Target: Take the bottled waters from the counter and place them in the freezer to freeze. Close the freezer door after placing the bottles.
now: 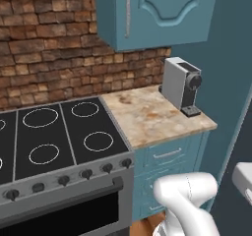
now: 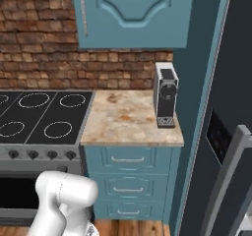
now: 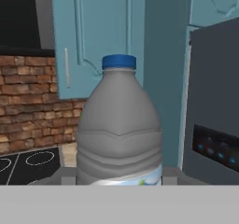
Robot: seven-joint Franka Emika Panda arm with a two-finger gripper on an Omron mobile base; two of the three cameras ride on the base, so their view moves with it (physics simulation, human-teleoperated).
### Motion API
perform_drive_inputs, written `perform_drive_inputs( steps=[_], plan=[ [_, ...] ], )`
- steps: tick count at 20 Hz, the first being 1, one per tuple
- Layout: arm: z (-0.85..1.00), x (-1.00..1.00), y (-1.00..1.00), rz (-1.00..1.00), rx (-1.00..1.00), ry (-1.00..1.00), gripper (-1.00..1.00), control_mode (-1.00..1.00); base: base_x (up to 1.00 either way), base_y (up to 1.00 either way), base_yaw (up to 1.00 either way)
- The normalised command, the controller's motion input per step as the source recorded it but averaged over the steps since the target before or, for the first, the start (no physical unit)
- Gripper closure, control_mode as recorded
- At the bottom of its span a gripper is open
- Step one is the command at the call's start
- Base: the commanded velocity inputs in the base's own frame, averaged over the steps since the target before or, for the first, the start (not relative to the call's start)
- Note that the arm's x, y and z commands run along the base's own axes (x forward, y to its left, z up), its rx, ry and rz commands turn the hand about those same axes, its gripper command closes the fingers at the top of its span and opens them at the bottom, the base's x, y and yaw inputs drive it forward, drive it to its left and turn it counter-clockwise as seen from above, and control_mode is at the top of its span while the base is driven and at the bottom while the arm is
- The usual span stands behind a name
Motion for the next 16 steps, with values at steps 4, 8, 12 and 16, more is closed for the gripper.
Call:
perform_drive_inputs(
  steps=[4, 8, 12, 16],
  plan=[
    [0.00, 0.00, 0.00, 0.00, 0.00, 0.00, 1.00, 1.00, -0.59, -0.25, -0.41],
    [0.00, 0.00, 0.00, 0.00, 0.00, 0.00, 1.00, 1.00, -0.53, -0.19, -0.53],
    [0.00, 0.00, 0.00, 0.00, 0.00, 0.00, 1.00, 1.00, -0.53, -0.17, -0.53],
    [0.00, 0.00, 0.00, 0.00, 0.00, 0.00, 1.00, 1.00, -0.53, -0.14, -0.52]
  ],
)
